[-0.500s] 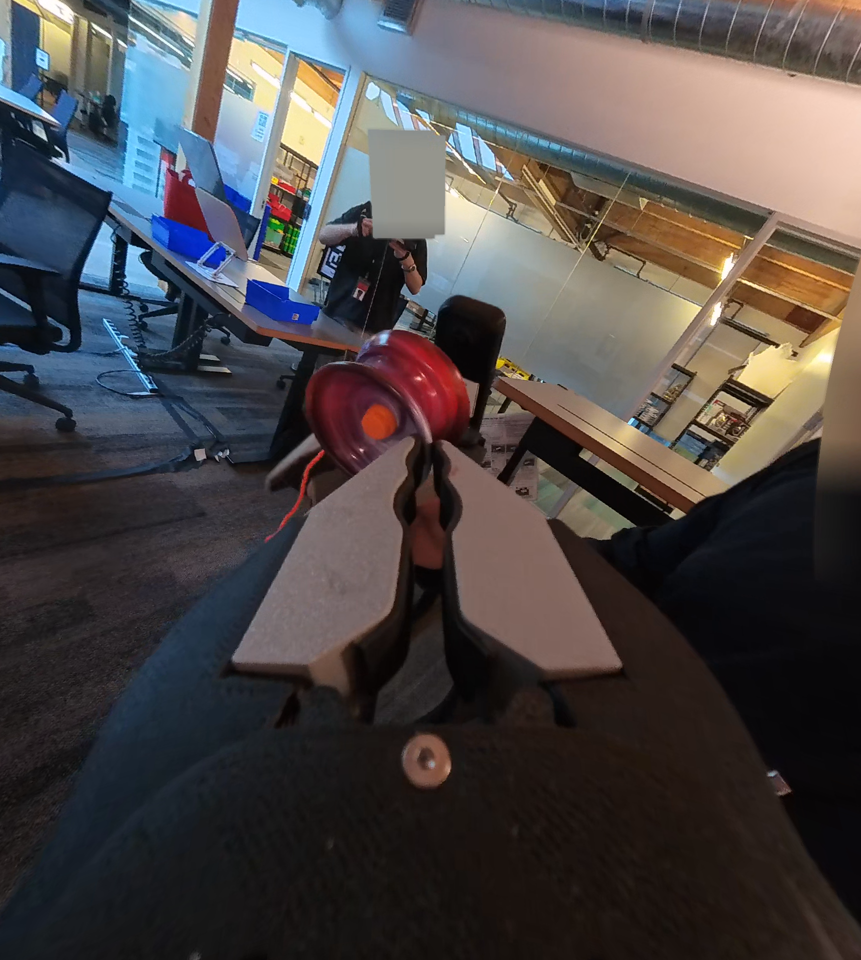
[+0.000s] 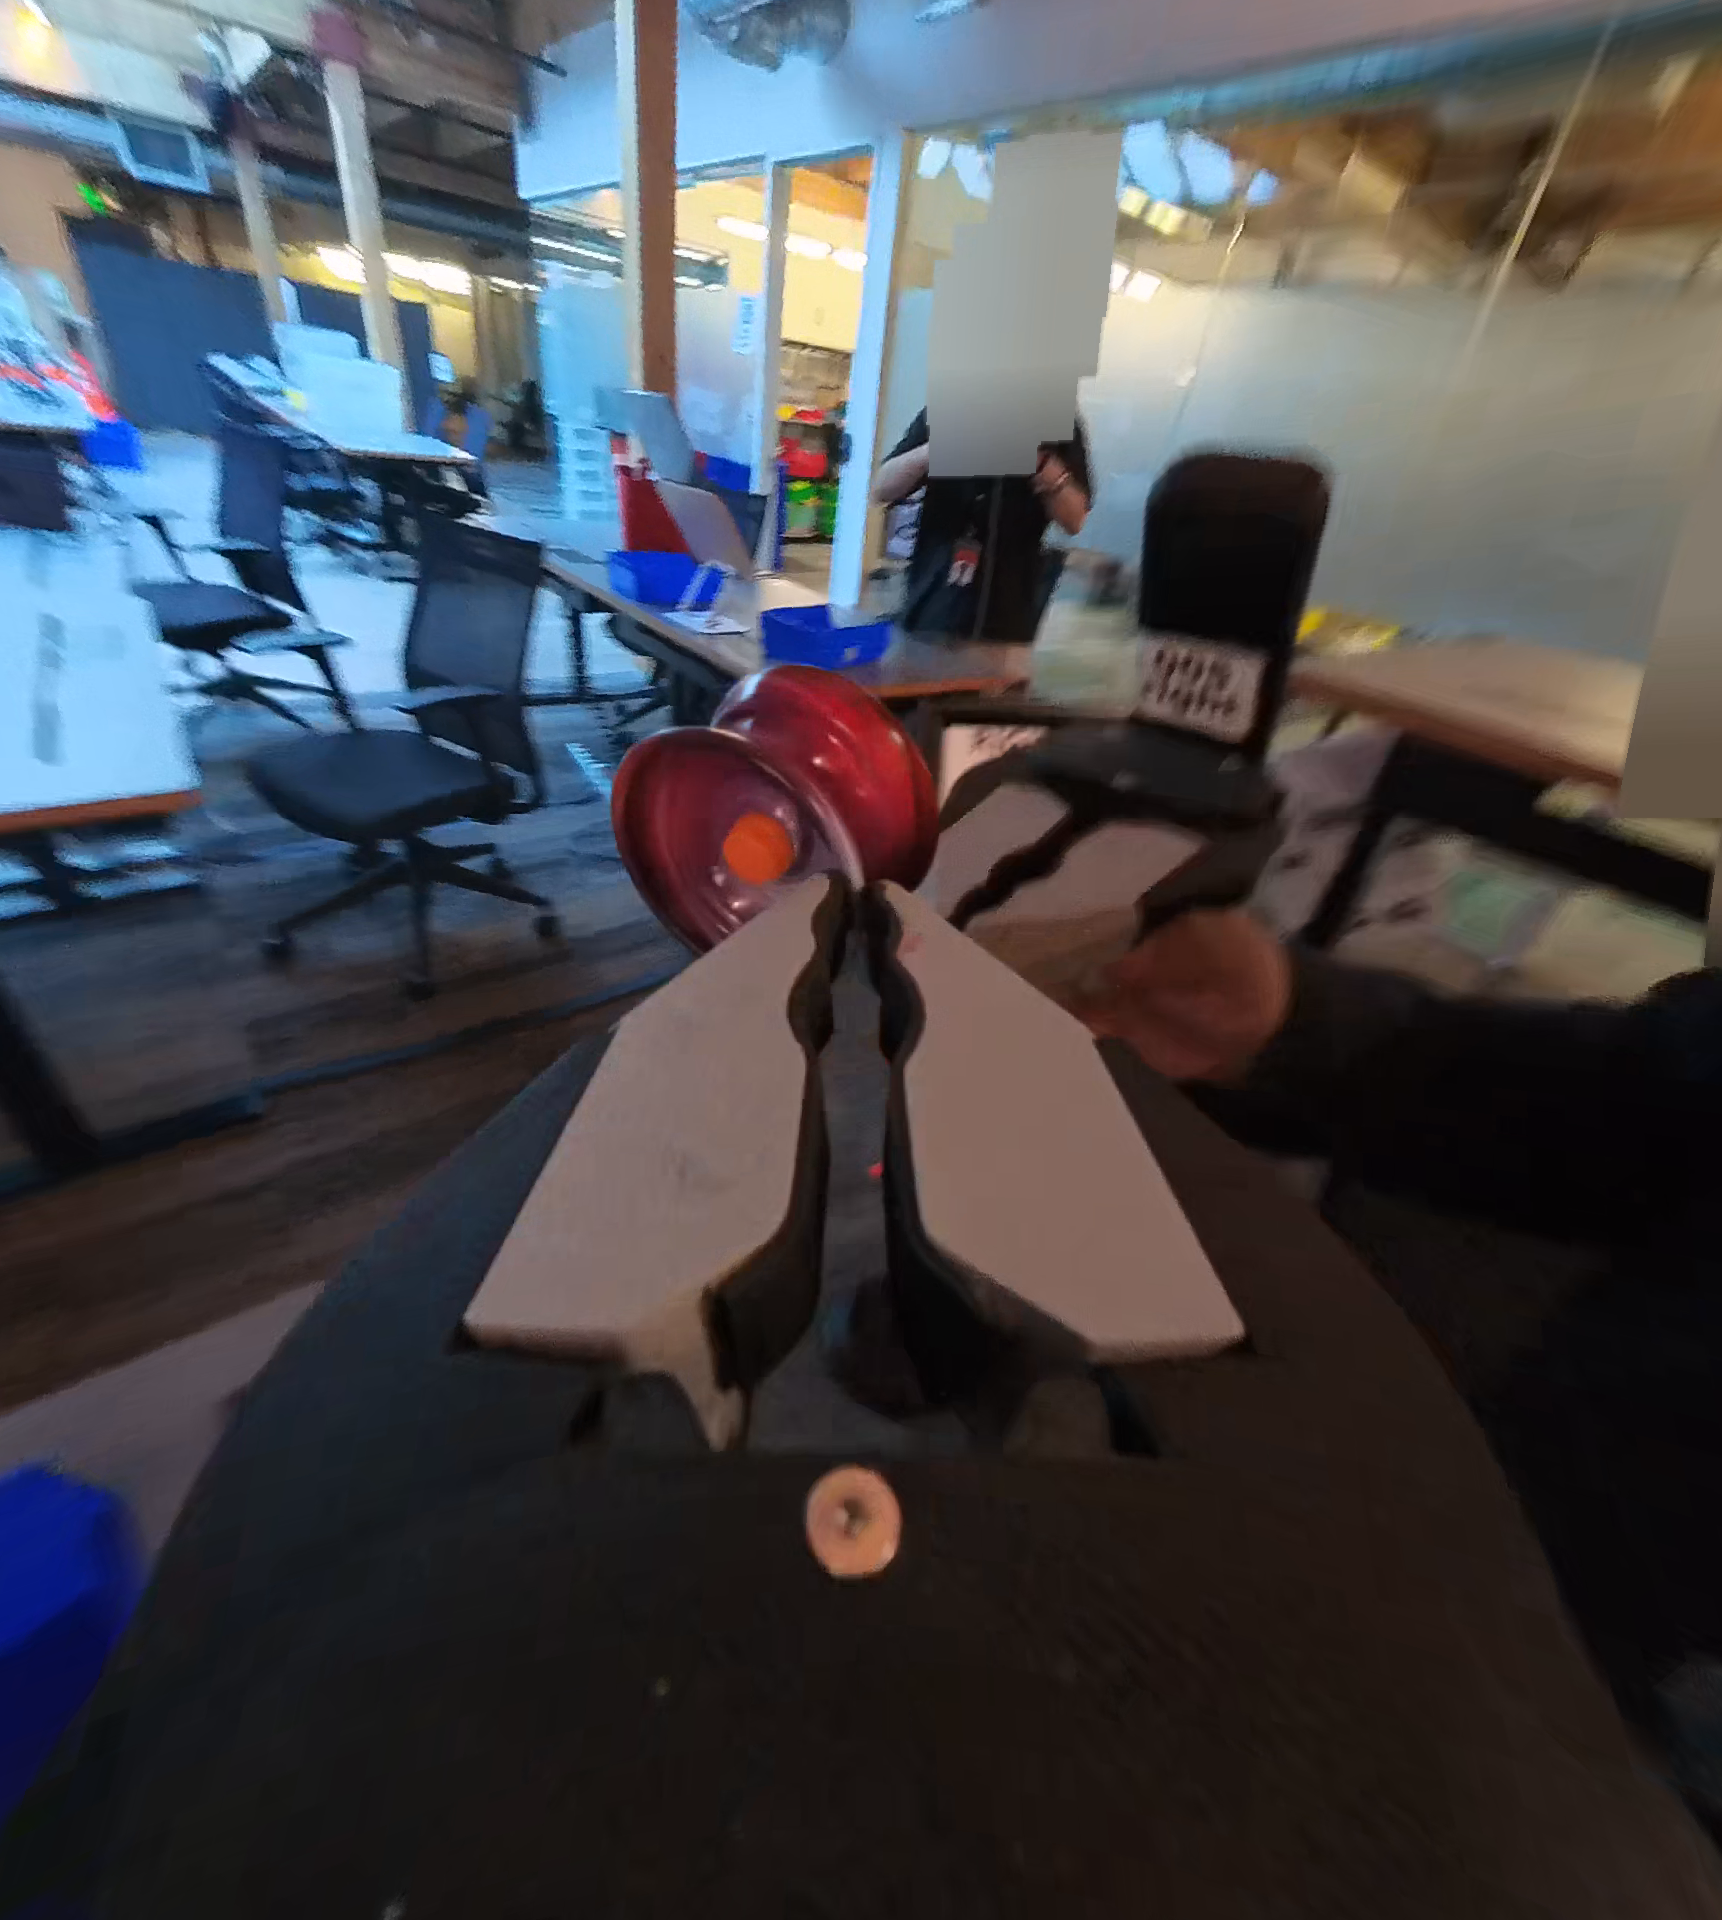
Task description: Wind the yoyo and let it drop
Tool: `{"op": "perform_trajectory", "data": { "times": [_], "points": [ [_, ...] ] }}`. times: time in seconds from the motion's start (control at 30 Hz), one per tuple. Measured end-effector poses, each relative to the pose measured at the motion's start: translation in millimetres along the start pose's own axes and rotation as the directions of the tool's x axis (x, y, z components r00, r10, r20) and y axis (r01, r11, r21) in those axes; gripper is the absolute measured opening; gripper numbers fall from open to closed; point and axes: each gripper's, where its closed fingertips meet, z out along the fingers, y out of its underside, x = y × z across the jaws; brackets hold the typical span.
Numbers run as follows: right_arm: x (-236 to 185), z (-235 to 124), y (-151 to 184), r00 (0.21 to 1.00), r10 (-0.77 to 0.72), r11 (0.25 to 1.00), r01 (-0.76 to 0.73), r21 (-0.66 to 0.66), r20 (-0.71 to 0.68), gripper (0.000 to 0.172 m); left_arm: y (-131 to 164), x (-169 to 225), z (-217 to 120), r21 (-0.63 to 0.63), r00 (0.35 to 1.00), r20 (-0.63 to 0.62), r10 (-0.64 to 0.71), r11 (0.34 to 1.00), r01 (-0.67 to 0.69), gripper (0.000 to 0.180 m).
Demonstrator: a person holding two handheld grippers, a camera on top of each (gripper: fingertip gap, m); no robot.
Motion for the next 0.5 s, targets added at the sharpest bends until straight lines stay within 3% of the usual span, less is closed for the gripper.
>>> {"op": "perform_trajectory", "data": {
  "times": [0.1,0.27,0.37,0.5],
  "points": [
    [-4,-6,-9,0.998,0.062,0.998,-0.062,0.009,0.018,0.0,12,3,7,-0.072,0.949,0.115,0.293,0.955,-0.287,0.001],
    [-8,-11,-7,0.986,0.165,0.986,-0.164,-0.023,0.023,0.0,19,7,10,-0.221,0.723,0.21,0.658,0.752,-0.621,0.001],
    [-8,-12,-1,0.979,0.202,0.979,-0.202,-0.042,0.007,0.0,26,6,13,-0.321,0.544,0.223,0.809,0.588,-0.742,0.001],
    [-8,-13,2,0.964,0.265,0.964,-0.265,-0.013,0.025,0.0,32,5,14,-0.381,0.391,0.237,0.889,0.455,-0.805,0.001]
  ]
}}
